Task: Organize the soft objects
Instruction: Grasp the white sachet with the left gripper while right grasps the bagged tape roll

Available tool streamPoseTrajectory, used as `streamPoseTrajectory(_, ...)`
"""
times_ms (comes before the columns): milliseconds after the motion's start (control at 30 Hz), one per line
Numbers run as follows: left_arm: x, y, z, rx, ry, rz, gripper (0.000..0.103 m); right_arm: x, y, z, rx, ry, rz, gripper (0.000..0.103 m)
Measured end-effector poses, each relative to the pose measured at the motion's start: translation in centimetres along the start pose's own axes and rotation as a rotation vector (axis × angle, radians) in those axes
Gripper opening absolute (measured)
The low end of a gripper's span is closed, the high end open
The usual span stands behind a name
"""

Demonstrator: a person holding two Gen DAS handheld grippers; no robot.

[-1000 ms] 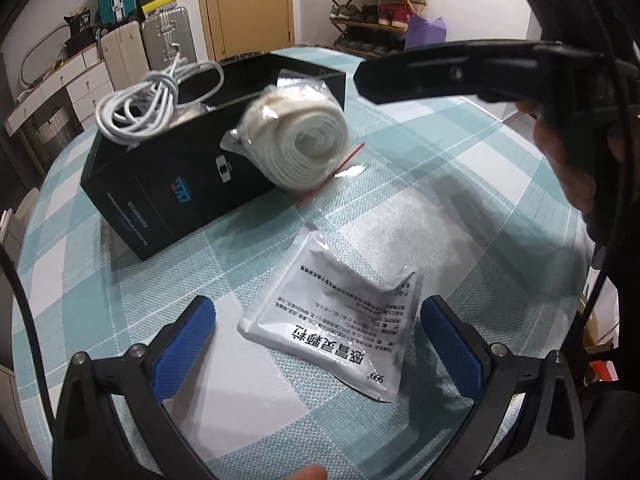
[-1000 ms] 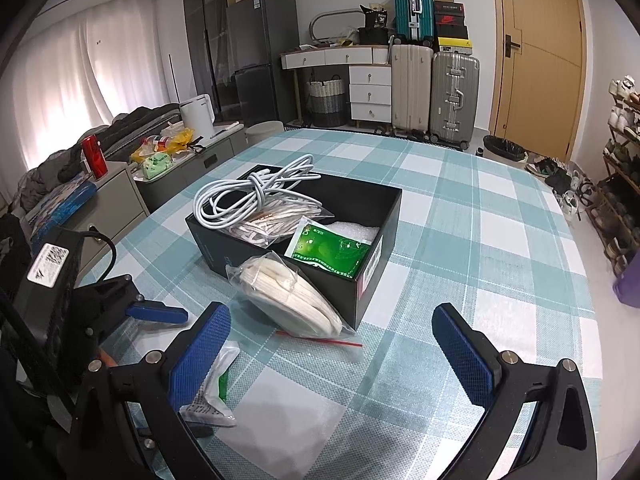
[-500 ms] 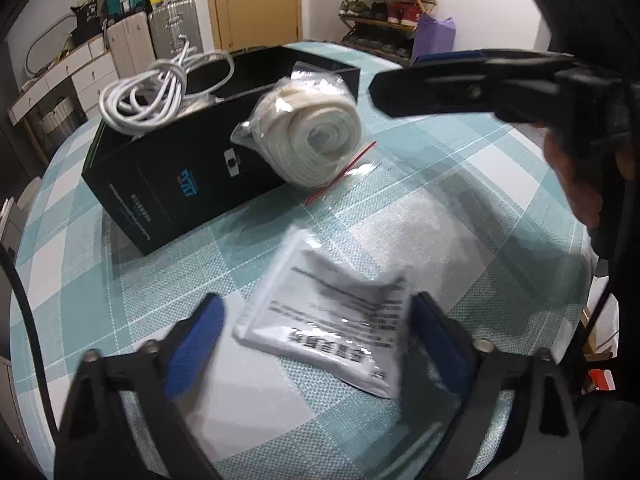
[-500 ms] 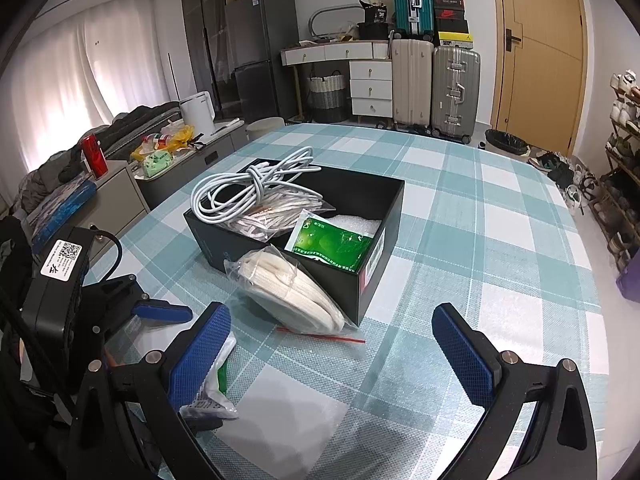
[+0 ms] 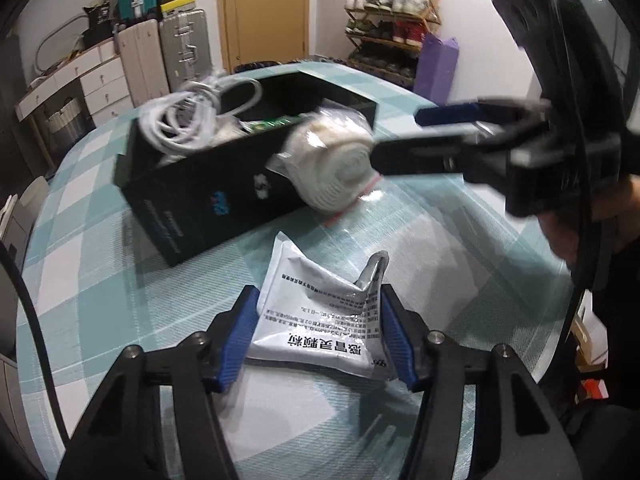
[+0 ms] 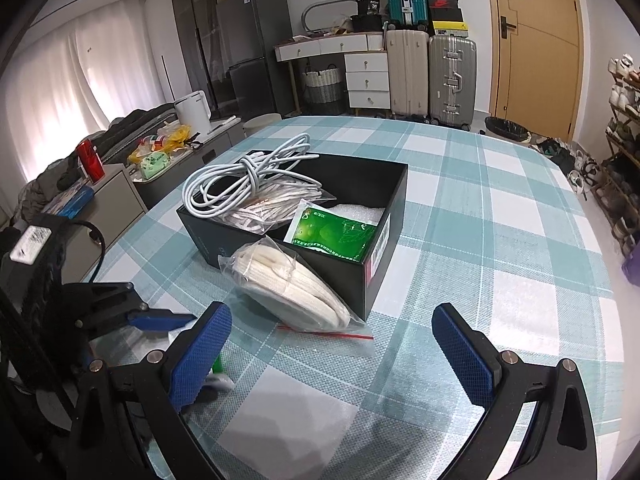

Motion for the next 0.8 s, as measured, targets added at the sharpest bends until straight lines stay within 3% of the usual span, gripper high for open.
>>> streamPoseTrajectory(200, -1.1, 0.0, 2.3, -0.077, -0.044, -0.039, 0.059, 1.1, 0.3, 1.1, 0.0, 0.013, 0.005, 0.101)
streamPoseTrajectory(367, -1.7, -0.1, 3.9, -0.118, -0.08, -0.057, 0.059, 1.5, 0.4, 2.2, 0.001, 0.016, -0.009, 0.094)
streamPoseTrajectory(800, -1.6, 0.1, 6.3, -0.171, -0.114, -0.062, 0.059, 3.7, 0.7, 3.0, 0.02, 0.174, 0.0, 0.082)
Point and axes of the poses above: each gripper's, at about its wrist camera, not at the fingertips, and x roughly the way its jaws point, z to its left, y to its underside, the point moved 4 cm from there along x, roughly the way its jaws point, and after that the axes turned 7 degrees about x, right-handed, at the moved point
